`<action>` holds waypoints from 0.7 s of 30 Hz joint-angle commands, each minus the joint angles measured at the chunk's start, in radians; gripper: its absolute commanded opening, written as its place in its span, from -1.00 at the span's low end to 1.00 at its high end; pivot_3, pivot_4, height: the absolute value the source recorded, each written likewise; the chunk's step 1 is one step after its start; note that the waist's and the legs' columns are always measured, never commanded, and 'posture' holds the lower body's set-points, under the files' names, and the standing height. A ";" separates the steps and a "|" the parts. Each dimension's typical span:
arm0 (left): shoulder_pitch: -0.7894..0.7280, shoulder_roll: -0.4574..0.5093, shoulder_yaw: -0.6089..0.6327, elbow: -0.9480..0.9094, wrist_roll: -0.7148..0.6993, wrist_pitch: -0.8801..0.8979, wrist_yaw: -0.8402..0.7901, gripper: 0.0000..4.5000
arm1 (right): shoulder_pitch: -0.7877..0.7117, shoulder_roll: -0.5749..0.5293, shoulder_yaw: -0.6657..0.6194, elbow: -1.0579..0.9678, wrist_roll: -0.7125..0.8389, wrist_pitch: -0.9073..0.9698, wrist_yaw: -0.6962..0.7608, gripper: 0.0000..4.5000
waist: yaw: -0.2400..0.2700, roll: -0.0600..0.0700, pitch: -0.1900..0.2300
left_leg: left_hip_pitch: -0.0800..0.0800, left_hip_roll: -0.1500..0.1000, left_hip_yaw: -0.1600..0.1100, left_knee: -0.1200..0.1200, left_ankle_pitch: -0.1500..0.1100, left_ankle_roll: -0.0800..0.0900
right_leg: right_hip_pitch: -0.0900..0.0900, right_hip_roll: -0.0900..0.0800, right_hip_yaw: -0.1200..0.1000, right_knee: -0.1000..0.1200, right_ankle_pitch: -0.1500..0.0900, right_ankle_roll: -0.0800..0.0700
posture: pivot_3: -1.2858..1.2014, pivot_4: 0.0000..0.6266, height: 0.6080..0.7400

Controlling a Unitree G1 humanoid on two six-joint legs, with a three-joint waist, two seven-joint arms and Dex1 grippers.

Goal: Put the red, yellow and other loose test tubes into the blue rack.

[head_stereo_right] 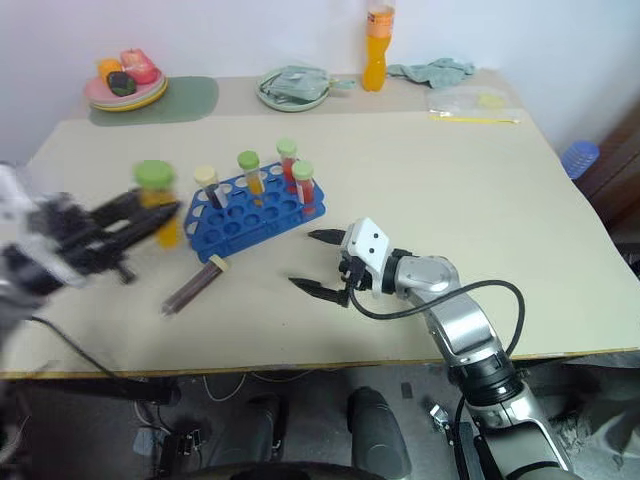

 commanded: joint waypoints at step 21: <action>-0.237 -0.382 -0.399 0.831 0.681 -0.702 0.534 -0.66 | 0.032 0.015 -0.032 -0.071 -0.019 -0.026 -0.087 1.00 | -0.003 -0.001 -0.001 | 0.002 0.002 0.001 -0.004 0.000 0.000 | -0.001 0.003 0.001 -0.002 0.000 0.000 | 0.03 -0.52 1.00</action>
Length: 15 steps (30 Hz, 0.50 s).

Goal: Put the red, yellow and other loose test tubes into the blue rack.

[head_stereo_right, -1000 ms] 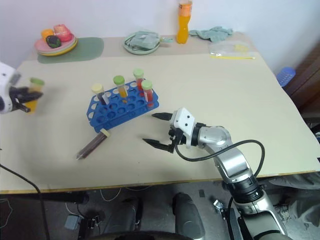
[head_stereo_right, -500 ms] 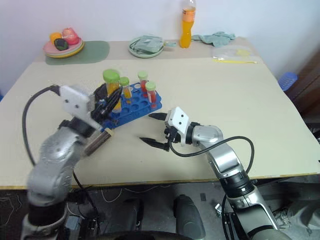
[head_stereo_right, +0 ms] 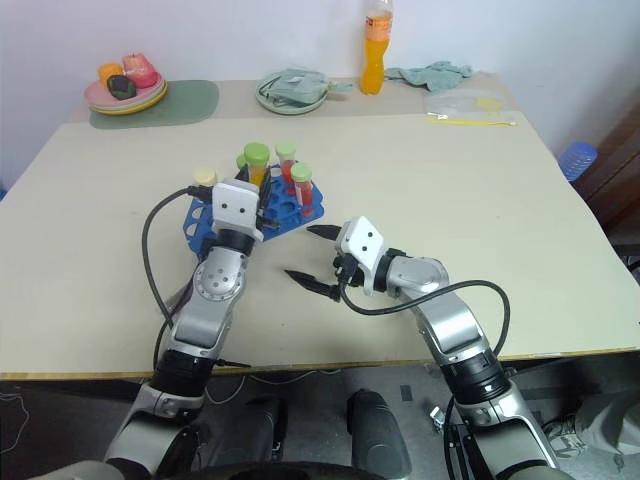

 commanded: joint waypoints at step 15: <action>-0.009 -0.073 0.019 0.067 -0.052 -0.039 -0.055 -0.66 | -0.014 0.014 -0.001 -0.032 -0.005 -0.022 -0.009 1.00 | 0.001 0.000 0.000 | 0.000 0.000 0.000 0.000 0.000 0.000 | 0.000 0.000 0.000 0.000 0.000 0.000 | 0.03 -0.52 1.00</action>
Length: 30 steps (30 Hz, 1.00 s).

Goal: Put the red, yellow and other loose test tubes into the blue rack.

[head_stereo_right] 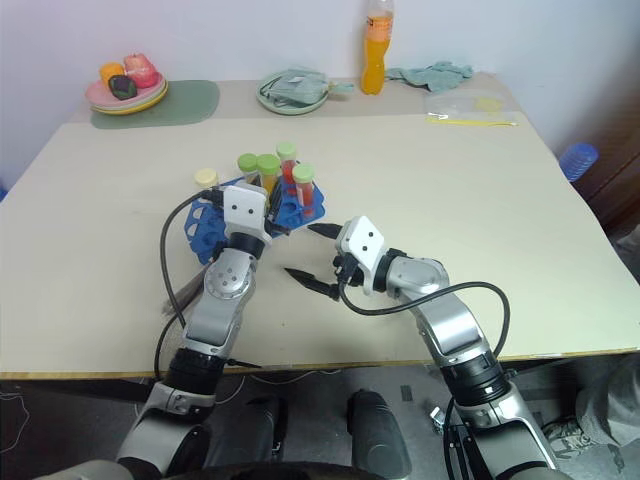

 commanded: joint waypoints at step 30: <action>-0.070 0.988 0.556 -0.730 -0.944 1.624 -0.503 0.94 | -0.042 -0.032 -0.035 0.014 0.006 -0.036 0.070 1.00 | -0.013 -0.002 0.004 | 0.000 0.001 -0.002 -0.002 0.000 0.000 | 0.000 0.002 -0.002 0.000 -0.002 -0.001 | 0.03 -0.52 1.00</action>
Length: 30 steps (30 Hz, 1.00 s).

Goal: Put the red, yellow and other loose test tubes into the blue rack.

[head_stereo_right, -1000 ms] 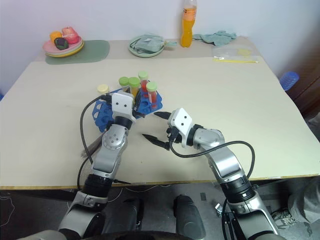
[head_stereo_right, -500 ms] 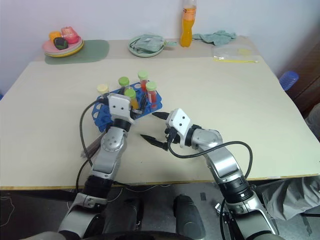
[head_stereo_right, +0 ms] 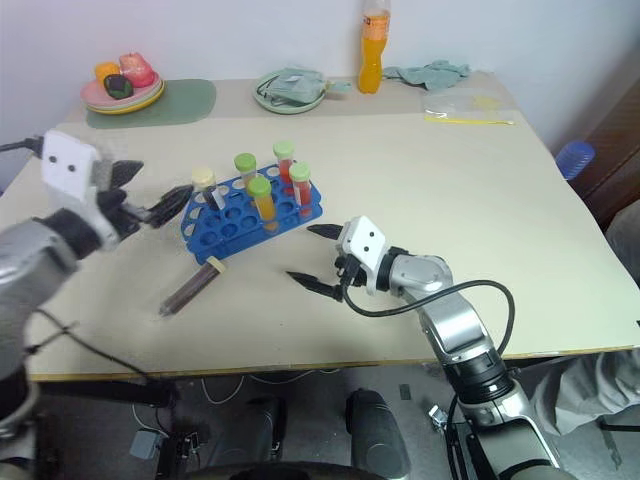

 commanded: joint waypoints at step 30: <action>-0.326 0.180 -0.800 0.314 -0.106 0.246 -0.117 -0.45 | 0.022 -0.029 0.009 -0.086 0.004 0.001 0.038 1.00 | -0.017 0.001 0.001 | -0.002 0.000 0.001 -0.001 0.000 0.000 | -0.003 0.000 0.001 0.001 -0.001 0.000 | 0.03 -0.52 1.00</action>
